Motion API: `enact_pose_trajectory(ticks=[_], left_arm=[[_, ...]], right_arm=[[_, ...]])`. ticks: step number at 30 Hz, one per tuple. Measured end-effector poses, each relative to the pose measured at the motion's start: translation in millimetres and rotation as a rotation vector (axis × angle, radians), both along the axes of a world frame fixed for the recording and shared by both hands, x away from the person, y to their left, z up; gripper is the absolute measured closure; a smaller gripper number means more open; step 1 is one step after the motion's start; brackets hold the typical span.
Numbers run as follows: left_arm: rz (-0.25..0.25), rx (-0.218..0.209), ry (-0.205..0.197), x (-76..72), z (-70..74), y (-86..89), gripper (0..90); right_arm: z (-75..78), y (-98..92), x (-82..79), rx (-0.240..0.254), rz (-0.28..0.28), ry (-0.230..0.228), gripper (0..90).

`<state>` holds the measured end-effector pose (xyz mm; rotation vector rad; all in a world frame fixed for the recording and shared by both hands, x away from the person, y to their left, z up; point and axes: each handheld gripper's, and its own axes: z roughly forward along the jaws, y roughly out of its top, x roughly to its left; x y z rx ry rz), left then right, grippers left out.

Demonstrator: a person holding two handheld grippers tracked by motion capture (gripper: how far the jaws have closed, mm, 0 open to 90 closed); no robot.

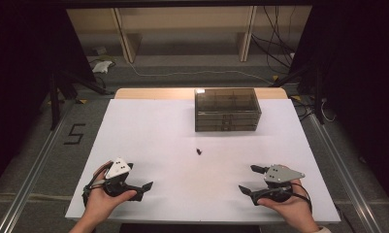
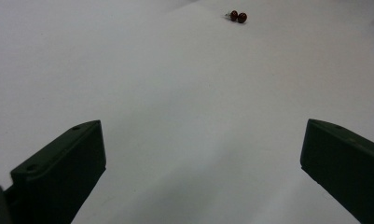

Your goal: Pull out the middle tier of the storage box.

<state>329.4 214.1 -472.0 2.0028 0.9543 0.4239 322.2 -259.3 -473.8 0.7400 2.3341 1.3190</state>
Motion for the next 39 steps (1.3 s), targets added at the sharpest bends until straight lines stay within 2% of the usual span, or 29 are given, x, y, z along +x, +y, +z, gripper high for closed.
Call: enact_pose_trajectory(ticks=[5, 10, 15, 16, 18, 20, 22, 23, 25, 27, 31, 39], left_arm=[[0.014, 0.011, -0.001, -0.8, -0.3, 2.5, 0.0], [0.023, 0.008, -0.006, -0.9, 1.0, 4.5, 0.0], [0.018, 0.008, -0.008, -0.4, 1.5, 4.3, 0.0], [0.018, 0.008, -0.008, -0.4, 1.5, 4.3, 0.0], [0.012, 0.006, -0.007, -1.0, 1.0, 4.4, 0.0], [0.011, 0.003, -0.009, -1.4, 1.3, 4.3, 0.0], [0.009, 0.004, -0.013, -2.3, 2.2, 4.4, 0.0], [0.009, 0.004, -0.015, -2.8, 2.4, 4.3, 0.0], [0.008, 0.008, -0.014, -3.3, 2.4, 4.5, 0.0], [0.011, 0.005, -0.014, -3.2, 2.4, 4.6, 0.0], [0.014, 0.005, -0.012, -3.1, 2.0, 5.1, 0.0], [0.015, 0.009, -0.013, -3.3, 1.6, 5.9, 0.0]], right_arm=[[-0.1, 1.7, 1.7, 0.003, -0.004, -0.014, 21.8], [0.2, 2.5, 1.4, -0.025, -0.014, -0.035, 23.8], [2.9, 4.7, 5.1, -0.102, -0.045, -0.112, 30.6], [2.9, 4.7, 5.1, -0.102, -0.045, -0.112, 30.6], [4.9, 6.4, 8.7, -0.133, -0.059, -0.143, 33.2], [6.9, 9.5, 14.1, -0.181, -0.076, -0.179, 35.8], [7.3, 13.7, 21.8, -0.209, -0.084, -0.202, 38.1], [6.9, 18.8, 30.8, -0.243, -0.091, -0.221, 39.4], [7.0, 24.2, 40.0, -0.279, -0.097, -0.247, 41.7], [7.2, 27.1, 44.5, -0.292, -0.097, -0.261, 43.1], [8.1, 39.3, 65.0, -0.362, -0.116, -0.317, 49.2], [4.8, 53.8, 95.5, -0.440, -0.144, -0.364, 55.8]])
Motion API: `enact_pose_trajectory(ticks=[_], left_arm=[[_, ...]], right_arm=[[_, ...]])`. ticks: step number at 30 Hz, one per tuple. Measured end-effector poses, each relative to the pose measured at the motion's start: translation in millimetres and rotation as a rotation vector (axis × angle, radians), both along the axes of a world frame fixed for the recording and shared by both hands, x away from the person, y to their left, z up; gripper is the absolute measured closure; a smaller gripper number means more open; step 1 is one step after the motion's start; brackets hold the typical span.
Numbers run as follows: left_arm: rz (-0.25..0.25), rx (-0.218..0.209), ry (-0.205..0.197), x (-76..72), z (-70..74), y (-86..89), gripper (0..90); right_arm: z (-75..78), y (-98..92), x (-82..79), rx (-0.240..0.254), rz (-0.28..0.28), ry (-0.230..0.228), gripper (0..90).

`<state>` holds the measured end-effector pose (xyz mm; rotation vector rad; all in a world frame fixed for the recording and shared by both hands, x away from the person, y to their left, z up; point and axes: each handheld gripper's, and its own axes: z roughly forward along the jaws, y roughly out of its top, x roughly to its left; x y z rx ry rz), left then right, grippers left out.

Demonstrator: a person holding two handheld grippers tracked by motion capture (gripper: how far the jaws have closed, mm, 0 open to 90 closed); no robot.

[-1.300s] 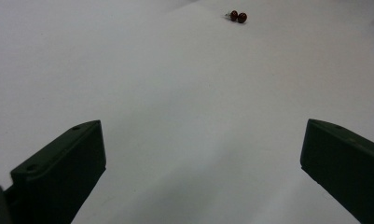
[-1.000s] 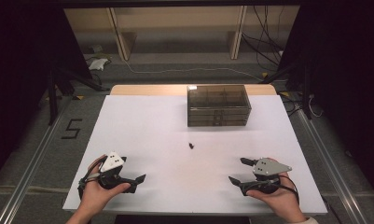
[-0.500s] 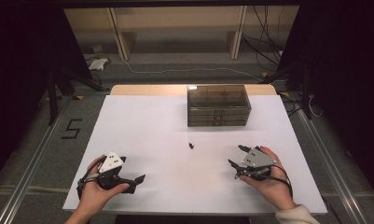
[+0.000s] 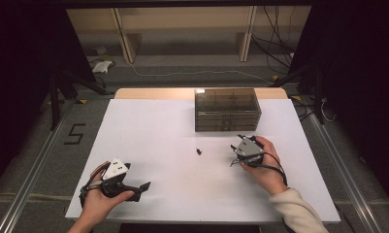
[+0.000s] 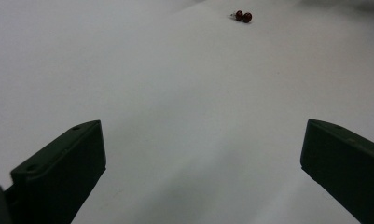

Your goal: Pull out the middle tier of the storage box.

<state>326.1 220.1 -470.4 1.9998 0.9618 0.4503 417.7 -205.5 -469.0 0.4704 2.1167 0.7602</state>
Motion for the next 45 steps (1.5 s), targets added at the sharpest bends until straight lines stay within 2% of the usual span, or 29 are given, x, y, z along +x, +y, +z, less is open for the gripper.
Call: enact_pose_trajectory(ticks=[1, 5, 9, 13, 15, 22, 25, 31, 33, 45], left_arm=[[-0.003, 0.004, 0.001, -0.1, 0.0, 0.3, 0.0], [-0.005, 0.002, 0.002, -0.3, -0.1, 0.1, 0.0], [0.001, -0.006, 0.004, -0.6, -0.4, 0.7, 0.0], [0.001, -0.010, 0.005, -0.7, -0.6, 0.9, 0.0], [0.001, -0.008, 0.006, -0.8, -0.7, 1.2, 0.0], [0.003, -0.009, 0.006, -1.1, -0.9, 2.3, 0.0], [0.002, -0.010, 0.009, -1.3, -0.8, 2.5, 0.0], [0.002, -0.016, 0.008, -1.6, -0.9, 2.8, 0.0], [0.003, -0.017, 0.008, -1.7, -0.8, 2.8, 0.0], [0.000, -0.016, 0.006, -2.1, -0.4, 2.6, 0.0]], right_arm=[[-1.2, 3.3, 7.5, -0.024, -0.006, -0.018, 56.7], [-3.4, 8.8, 19.5, -0.058, -0.019, -0.041, 59.5], [-7.1, 12.9, 37.0, -0.141, -0.048, -0.091, 62.5], [-9.7, 16.4, 43.8, -0.180, -0.059, -0.113, 62.5], [-10.5, 19.9, 48.2, -0.227, -0.054, -0.133, 63.8], [-14.7, 29.0, 56.5, -0.277, -0.046, -0.155, 66.0], [-18.0, 33.1, 58.8, -0.283, -0.050, -0.156, 66.2], [-20.3, 39.9, 60.8, -0.329, -0.053, -0.192, 68.0], [-20.2, 40.5, 61.2, -0.336, -0.047, -0.206, 68.1], [-20.9, 38.9, 61.1, -0.407, -0.046, -0.224, 72.3]])
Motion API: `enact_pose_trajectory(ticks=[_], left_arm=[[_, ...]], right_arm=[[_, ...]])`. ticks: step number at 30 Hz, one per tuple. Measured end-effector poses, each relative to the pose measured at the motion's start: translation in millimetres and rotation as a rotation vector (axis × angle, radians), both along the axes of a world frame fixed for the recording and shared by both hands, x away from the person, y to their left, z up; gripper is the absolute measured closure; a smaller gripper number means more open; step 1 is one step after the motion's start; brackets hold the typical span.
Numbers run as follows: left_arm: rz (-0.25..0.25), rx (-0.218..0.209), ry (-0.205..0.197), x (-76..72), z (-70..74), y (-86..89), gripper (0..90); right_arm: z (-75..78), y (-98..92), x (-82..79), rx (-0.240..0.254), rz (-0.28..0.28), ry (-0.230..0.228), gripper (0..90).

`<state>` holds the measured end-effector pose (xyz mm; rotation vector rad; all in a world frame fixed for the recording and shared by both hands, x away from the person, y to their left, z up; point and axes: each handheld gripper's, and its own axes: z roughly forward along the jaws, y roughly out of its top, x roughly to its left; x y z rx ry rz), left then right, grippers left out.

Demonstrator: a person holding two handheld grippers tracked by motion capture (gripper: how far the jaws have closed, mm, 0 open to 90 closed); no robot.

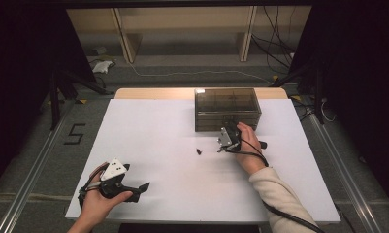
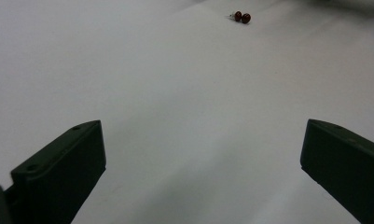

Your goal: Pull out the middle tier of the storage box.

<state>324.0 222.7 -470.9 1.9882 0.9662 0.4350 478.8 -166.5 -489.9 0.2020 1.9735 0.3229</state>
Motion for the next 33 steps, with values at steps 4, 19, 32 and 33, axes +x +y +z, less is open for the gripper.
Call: enact_pose_trajectory(ticks=[4, 19, 32, 33], left_arm=[[0.001, -0.001, 0.000, 0.0, 0.0, 0.1, 0.0], [0.002, 0.000, -0.004, -0.3, 0.0, -0.3, 0.0], [0.004, -0.001, -0.007, -0.6, 0.2, 0.3, 0.0], [0.005, -0.002, -0.007, -0.7, 0.2, 0.3, 0.0]], right_arm=[[-1.1, -0.5, -0.4, 0.000, -0.011, -0.004, 73.2], [-1.0, -0.4, 0.0, -0.018, -0.018, -0.028, 79.4], [0.1, -0.2, -1.3, -0.005, -0.027, -0.024, 80.1], [0.6, -0.4, -1.4, 0.001, -0.027, -0.025, 80.2]])
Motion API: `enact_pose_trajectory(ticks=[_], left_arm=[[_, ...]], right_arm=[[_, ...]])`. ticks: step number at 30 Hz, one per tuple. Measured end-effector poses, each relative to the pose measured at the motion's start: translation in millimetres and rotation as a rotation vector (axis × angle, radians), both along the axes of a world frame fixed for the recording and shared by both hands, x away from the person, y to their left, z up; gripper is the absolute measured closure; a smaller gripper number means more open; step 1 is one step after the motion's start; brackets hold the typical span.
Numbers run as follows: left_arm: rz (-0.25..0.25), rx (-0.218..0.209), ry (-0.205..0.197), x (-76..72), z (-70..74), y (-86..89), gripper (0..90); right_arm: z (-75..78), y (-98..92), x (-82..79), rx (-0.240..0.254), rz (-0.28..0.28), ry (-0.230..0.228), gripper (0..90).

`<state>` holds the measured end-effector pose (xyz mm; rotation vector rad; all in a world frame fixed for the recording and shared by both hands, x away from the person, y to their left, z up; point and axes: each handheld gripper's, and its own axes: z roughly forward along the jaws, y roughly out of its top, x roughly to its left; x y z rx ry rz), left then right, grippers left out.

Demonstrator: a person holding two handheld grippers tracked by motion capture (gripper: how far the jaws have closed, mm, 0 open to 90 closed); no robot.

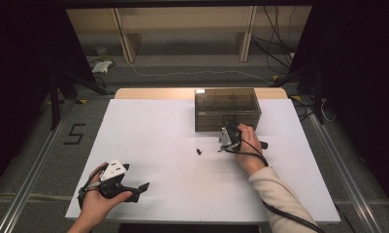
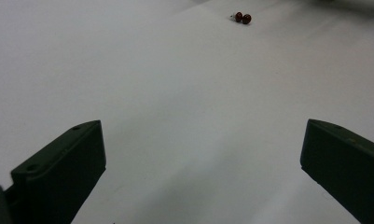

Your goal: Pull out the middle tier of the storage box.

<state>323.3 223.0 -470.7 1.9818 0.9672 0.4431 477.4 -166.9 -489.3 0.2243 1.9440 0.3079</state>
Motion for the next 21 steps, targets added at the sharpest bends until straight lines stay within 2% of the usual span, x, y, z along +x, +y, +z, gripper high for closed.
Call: enact_pose_trajectory(ticks=[21], left_arm=[[0.004, 0.008, -0.002, -1.0, 0.1, 0.9, 0.0]], right_arm=[[1.2, -0.2, -5.4, 0.007, -0.007, 0.008, 80.2]])
